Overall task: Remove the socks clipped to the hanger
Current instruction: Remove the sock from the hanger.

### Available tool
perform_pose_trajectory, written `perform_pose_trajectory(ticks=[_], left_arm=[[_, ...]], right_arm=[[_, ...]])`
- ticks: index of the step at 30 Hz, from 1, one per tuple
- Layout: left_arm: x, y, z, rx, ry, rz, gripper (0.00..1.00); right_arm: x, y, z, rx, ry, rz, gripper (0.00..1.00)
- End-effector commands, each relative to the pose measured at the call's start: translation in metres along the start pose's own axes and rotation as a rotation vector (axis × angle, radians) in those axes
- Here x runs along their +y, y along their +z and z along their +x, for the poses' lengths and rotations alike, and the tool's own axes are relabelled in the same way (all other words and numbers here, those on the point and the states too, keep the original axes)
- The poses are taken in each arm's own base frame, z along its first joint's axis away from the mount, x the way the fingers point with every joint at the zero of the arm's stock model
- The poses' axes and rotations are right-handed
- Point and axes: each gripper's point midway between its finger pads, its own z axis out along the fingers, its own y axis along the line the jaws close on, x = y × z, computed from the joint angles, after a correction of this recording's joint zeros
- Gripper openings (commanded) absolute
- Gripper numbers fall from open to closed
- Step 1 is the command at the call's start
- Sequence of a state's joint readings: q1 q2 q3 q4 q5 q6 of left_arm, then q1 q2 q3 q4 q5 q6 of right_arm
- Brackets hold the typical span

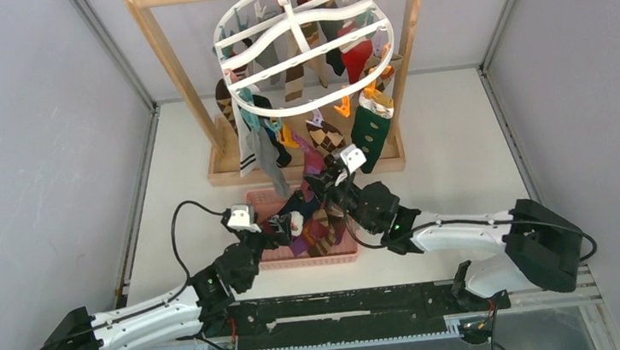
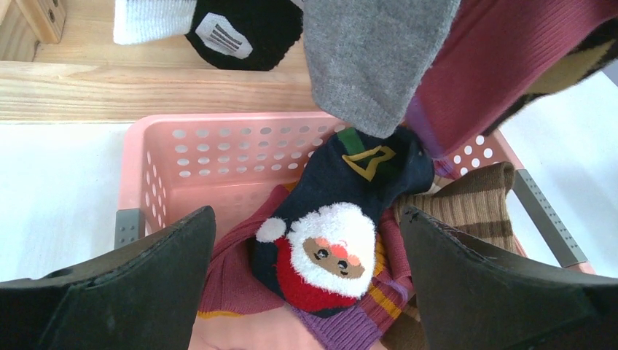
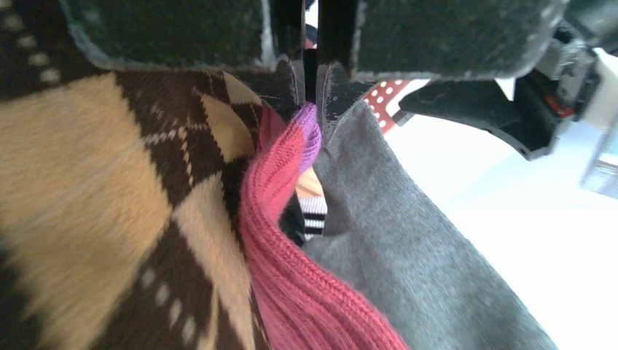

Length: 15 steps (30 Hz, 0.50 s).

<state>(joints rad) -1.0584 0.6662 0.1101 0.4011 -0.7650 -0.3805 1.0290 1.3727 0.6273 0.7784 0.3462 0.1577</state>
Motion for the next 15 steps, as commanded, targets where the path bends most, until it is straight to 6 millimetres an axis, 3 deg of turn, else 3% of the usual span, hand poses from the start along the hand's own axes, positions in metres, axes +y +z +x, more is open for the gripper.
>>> perform_pose_trajectory(ticks=[1,15], left_arm=[[-0.005,-0.001,-0.002,-0.013,0.011,0.028,1.0],[-0.033,-0.008,-0.009,-0.04,-0.003,0.179,1.0]], right_arm=[[0.019,-0.014,-0.055,-0.101,0.009,-0.071,0.0],[0.055,-0.067,-0.075,-0.062,0.028,-0.278,0.02]])
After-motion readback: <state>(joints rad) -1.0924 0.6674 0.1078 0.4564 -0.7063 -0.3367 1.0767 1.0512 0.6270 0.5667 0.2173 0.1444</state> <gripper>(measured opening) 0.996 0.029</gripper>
